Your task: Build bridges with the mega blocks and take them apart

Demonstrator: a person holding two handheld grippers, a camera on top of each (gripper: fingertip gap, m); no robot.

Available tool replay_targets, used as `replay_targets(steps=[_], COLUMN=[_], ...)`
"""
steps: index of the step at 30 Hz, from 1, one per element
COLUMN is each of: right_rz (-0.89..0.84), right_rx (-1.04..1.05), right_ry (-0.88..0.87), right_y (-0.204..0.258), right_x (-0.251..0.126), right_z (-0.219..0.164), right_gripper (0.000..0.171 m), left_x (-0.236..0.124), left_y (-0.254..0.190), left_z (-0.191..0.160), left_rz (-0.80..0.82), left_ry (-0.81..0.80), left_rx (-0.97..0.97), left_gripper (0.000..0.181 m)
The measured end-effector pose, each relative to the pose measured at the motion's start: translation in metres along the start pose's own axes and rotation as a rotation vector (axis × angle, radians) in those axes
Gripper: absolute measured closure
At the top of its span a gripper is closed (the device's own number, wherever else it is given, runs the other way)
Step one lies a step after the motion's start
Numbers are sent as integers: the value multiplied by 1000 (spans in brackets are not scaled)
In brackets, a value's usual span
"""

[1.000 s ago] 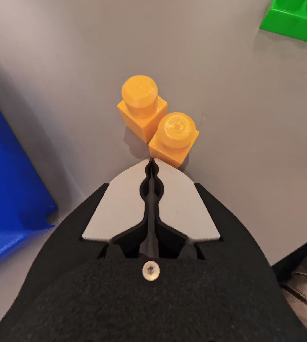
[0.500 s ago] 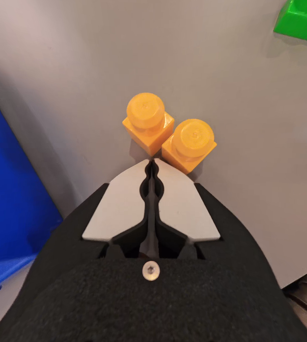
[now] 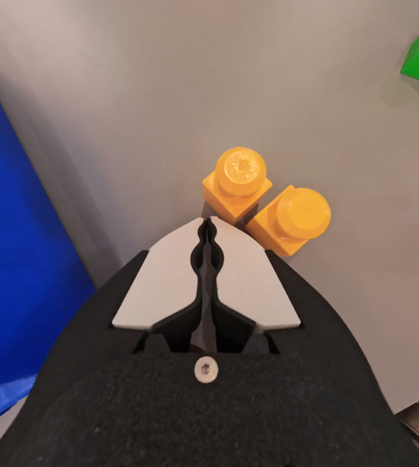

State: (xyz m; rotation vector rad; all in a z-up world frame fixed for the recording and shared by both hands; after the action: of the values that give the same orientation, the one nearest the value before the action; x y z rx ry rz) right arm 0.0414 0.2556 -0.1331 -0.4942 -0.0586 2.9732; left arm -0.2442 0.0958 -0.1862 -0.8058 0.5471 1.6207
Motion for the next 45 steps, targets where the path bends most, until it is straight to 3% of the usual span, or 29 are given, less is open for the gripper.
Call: replay_targets(steps=[13, 17, 25, 45], right_rz=[10, 15, 27, 26], right_rx=[-1, 3, -5, -7], right_ry=[1, -1, 3, -6], right_y=[1, 0, 3, 1], right_x=[-2, -3, -3, -8], right_z=[2, 3, 3, 6], right_gripper=[113, 113, 113, 116], left_x=[-4, -22, 8, 9], left_y=[-5, 3, 18, 4], left_z=[4, 28, 79, 59], left_rz=[-2, 28, -98, -199], left_ry=[9, -53, 148, 169], left_rx=[48, 69, 74, 47], left_gripper=[181, 181, 181, 181])
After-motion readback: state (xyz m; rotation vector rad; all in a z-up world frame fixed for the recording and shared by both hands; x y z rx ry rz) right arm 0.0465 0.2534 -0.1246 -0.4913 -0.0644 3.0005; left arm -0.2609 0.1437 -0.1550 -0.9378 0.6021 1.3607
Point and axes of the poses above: each gripper's, where its closed fingertips meet, x out along the fingers, z out of its top, y = z × x across the jaws, the point moved 10 cm from there along -x, back along the fingers, and after that the axes turned 8 degrees about -z, right-handed, at the moved point
